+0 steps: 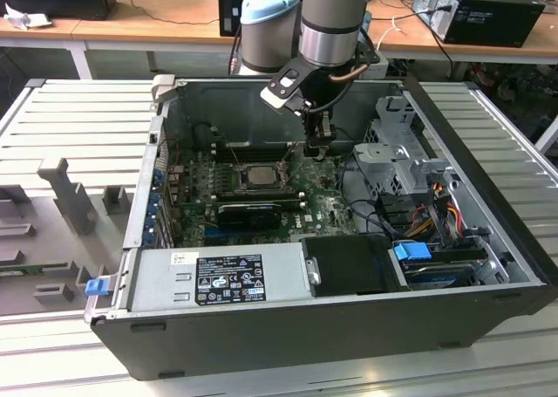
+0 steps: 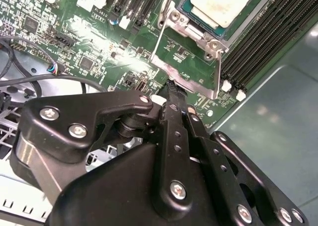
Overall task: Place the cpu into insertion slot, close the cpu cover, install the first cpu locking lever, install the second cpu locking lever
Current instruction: 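Close the cpu cover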
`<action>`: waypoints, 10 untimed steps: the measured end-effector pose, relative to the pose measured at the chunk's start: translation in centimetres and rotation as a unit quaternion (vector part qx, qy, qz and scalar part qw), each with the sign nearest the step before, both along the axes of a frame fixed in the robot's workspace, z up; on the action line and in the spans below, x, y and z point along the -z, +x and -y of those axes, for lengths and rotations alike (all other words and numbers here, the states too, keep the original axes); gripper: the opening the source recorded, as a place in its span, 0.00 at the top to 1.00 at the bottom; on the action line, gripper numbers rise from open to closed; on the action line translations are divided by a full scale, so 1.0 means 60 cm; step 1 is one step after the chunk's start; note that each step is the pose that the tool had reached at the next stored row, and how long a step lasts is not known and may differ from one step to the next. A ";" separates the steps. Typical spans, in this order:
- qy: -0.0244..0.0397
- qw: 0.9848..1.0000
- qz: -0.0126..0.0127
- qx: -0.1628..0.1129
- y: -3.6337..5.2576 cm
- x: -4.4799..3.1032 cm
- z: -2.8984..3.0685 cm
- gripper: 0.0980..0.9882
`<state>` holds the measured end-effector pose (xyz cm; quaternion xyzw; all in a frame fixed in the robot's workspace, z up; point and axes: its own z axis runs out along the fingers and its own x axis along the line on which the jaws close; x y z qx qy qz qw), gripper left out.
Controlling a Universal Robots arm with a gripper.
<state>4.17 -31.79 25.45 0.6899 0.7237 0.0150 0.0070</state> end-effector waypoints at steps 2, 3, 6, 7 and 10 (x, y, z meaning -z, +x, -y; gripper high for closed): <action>0.000 1.000 0.000 0.000 -0.001 0.000 0.0000 0.99; 0.000 1.000 0.000 0.000 -0.002 0.000 0.0000 0.99; 0.000 1.000 0.000 0.000 -0.004 0.000 0.0000 0.99; 0.000 1.000 0.000 0.000 -0.006 0.000 0.0000 0.99; 0.000 1.000 0.000 0.000 -0.008 0.000 0.0000 0.99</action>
